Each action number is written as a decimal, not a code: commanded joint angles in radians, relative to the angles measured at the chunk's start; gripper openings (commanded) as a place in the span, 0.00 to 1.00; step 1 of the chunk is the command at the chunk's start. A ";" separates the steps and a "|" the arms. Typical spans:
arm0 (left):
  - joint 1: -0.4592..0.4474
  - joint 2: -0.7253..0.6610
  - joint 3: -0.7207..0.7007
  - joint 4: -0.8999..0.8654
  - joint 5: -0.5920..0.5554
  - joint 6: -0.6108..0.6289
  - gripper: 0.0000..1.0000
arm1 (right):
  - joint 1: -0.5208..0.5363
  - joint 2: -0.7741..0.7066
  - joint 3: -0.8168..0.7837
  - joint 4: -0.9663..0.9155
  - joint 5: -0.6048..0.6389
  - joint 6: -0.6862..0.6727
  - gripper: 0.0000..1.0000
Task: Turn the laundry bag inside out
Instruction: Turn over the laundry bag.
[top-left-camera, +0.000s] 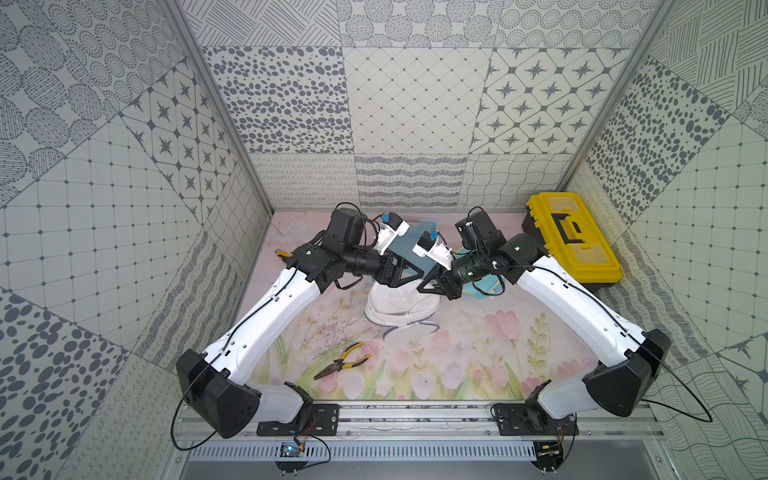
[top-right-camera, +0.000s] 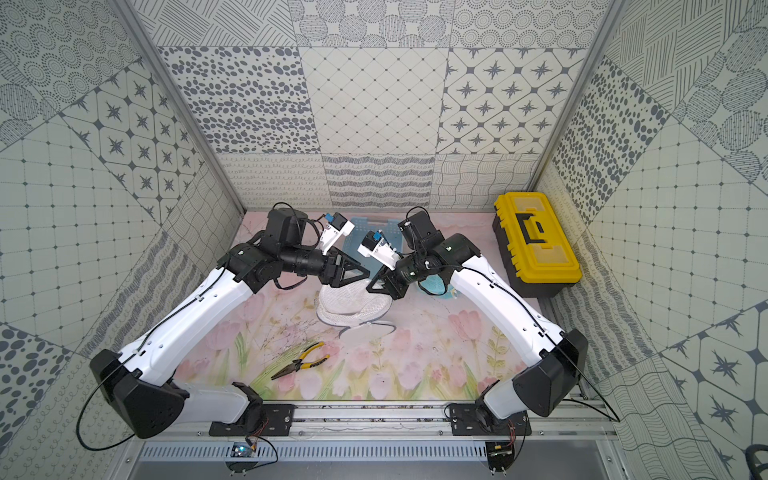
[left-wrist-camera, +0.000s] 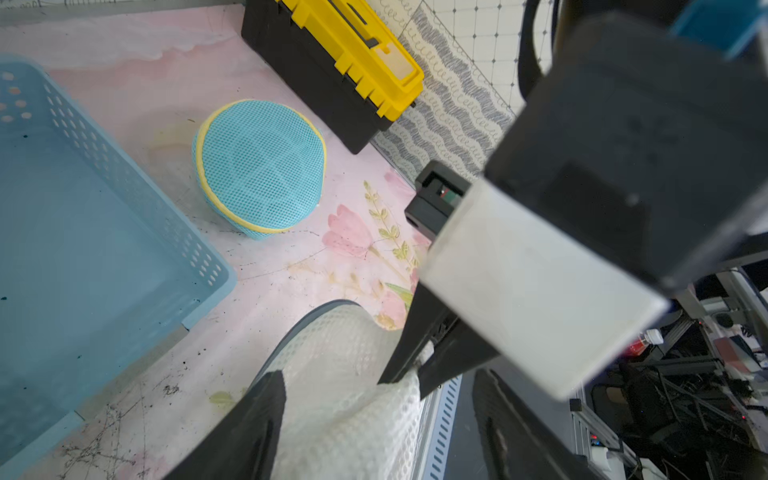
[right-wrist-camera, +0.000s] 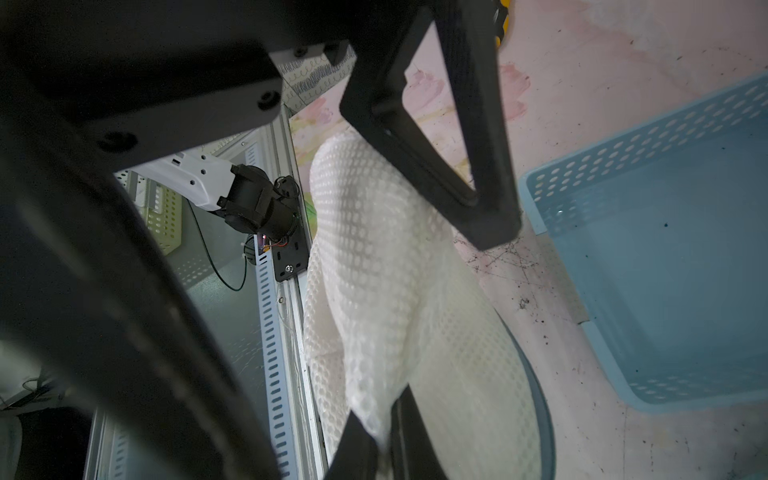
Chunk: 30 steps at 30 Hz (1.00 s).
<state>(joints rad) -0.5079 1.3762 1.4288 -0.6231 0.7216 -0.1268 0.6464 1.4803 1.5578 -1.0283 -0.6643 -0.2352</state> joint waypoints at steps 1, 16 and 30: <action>-0.018 -0.015 -0.021 -0.150 0.071 0.145 0.69 | -0.009 -0.008 0.039 0.064 0.014 -0.007 0.00; -0.057 0.008 0.007 -0.228 -0.097 0.163 0.55 | -0.034 -0.043 0.034 0.104 0.047 0.043 0.00; 0.018 -0.237 -0.265 0.410 -0.383 -0.396 0.00 | -0.056 -0.273 -0.318 0.762 0.208 0.480 0.75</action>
<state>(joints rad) -0.5400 1.2438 1.2648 -0.5724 0.5041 -0.2050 0.5961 1.2930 1.3075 -0.5869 -0.5053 0.0731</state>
